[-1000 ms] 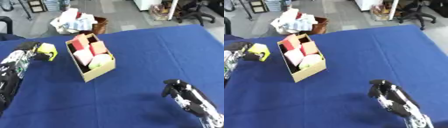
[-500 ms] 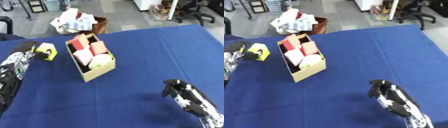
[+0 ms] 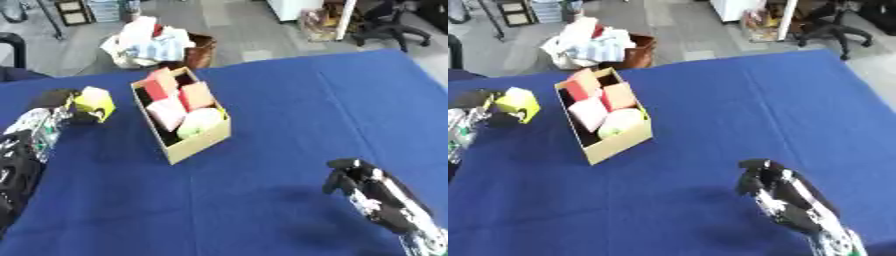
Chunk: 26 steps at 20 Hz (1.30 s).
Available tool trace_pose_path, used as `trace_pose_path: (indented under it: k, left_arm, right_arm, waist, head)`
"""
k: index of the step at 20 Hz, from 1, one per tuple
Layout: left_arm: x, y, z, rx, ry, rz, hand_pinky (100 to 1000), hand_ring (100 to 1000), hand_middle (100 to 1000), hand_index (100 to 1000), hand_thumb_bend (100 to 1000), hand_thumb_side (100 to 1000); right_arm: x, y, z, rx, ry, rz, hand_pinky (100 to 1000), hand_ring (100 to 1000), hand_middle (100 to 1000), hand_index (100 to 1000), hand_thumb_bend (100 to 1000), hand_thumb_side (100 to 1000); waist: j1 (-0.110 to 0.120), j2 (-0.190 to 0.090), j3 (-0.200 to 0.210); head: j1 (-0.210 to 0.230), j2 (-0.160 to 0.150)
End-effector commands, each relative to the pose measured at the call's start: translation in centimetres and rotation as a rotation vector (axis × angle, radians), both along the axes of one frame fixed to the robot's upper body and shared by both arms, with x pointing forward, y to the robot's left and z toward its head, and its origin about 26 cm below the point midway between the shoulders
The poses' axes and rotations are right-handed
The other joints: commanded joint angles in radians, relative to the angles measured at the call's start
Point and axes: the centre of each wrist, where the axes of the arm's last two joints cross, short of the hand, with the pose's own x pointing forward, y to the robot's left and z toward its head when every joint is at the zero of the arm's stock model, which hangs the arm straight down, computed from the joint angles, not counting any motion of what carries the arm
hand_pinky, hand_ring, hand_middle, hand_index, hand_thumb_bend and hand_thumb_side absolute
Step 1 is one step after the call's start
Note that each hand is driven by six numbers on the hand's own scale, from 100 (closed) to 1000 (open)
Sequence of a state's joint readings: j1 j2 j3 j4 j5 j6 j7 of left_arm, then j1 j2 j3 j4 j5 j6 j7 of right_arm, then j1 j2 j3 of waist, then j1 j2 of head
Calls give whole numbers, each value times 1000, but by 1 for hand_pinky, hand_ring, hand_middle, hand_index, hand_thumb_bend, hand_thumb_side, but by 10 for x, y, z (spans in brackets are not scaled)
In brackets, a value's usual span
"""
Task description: Pick up objects on the table and place them in the box.
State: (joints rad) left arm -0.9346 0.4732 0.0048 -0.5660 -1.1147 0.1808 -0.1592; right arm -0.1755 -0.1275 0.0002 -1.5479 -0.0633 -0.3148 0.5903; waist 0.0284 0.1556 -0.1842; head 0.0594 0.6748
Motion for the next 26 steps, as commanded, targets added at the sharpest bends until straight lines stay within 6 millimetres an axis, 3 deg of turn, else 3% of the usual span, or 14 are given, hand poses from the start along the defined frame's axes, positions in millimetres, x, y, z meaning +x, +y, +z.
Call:
trace_pose_path:
  k: [1,5,9,17,21,26]
  left_arm:
    - [2,4,15,7,-41,-10,735,620,614,806,113,285]
    - [3,1,34,-11,-121,-50,717,587,567,787,100,263]
    - [3,-8,68,-44,-231,-143,709,575,540,778,100,253]
    - [-11,-55,131,-15,-343,-492,724,584,543,795,100,245]
    - [-24,-87,146,30,-310,-699,730,595,557,802,100,246]
    - [-28,-110,139,66,-211,-807,736,610,581,811,100,259]
  right_arm:
    - [2,-3,6,-8,-21,-5,569,577,537,781,100,431]
    - [2,-3,6,-9,-20,-5,569,577,537,781,100,432]
    - [2,-3,6,-10,-20,-6,569,577,537,781,100,432]
    - [2,-4,6,-13,-20,-3,569,577,537,781,100,430]
    - [2,-3,7,-15,-20,0,569,577,537,781,100,430]
    - [2,-3,7,-15,-22,2,569,577,537,781,100,429]
  waist:
    - [-14,-4,1]
    - [-13,-4,1]
    - [-12,-4,2]
    - [-9,-7,1]
    - [-7,-7,-1]
    - [-7,-8,-4]
  head:
    - [-2,-12]
    - [-3,-11]
    - [-4,-11]
    - [-5,-17]
    - [-2,-16]
    - [-1,-16]
